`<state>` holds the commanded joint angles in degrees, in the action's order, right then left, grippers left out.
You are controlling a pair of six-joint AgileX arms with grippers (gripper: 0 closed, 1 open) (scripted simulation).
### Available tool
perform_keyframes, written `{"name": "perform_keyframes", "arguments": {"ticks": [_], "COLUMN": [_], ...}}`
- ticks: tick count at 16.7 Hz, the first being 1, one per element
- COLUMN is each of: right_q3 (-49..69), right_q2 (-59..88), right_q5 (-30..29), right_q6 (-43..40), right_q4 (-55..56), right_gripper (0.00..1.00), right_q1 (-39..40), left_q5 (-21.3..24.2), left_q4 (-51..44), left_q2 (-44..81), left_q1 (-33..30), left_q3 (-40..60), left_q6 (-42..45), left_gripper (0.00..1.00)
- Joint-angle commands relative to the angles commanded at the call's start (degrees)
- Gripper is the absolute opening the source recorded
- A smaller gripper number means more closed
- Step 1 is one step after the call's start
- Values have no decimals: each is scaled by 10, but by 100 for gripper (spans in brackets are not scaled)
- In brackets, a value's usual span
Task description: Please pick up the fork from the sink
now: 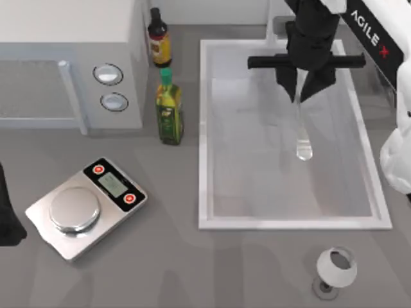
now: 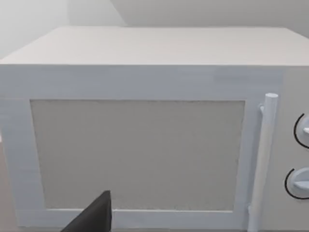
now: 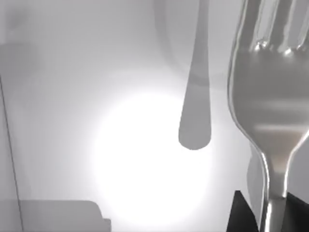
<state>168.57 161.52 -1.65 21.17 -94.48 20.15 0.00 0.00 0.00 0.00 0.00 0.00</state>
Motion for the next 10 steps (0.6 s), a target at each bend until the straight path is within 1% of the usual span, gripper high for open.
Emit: {"name": "perform_keyframes", "arguments": {"ticks": [2,7,10], "right_q3": [-21,-21,-60], "right_q2": [-21,-24,-59], "right_q5": [0,1,2], "right_q6": [0,1,-8], "right_q4": [2,1,11], "right_gripper": [0,0,0], "right_q1": [0,0,-8], "left_q5": [0,0,0], "left_q4": [0,0,0], "left_q2": [0,0,0], "left_q1": [0,0,0], "left_q3": [0,0,0], "left_q6": [0,0,0], "left_gripper": [100,100,100]}}
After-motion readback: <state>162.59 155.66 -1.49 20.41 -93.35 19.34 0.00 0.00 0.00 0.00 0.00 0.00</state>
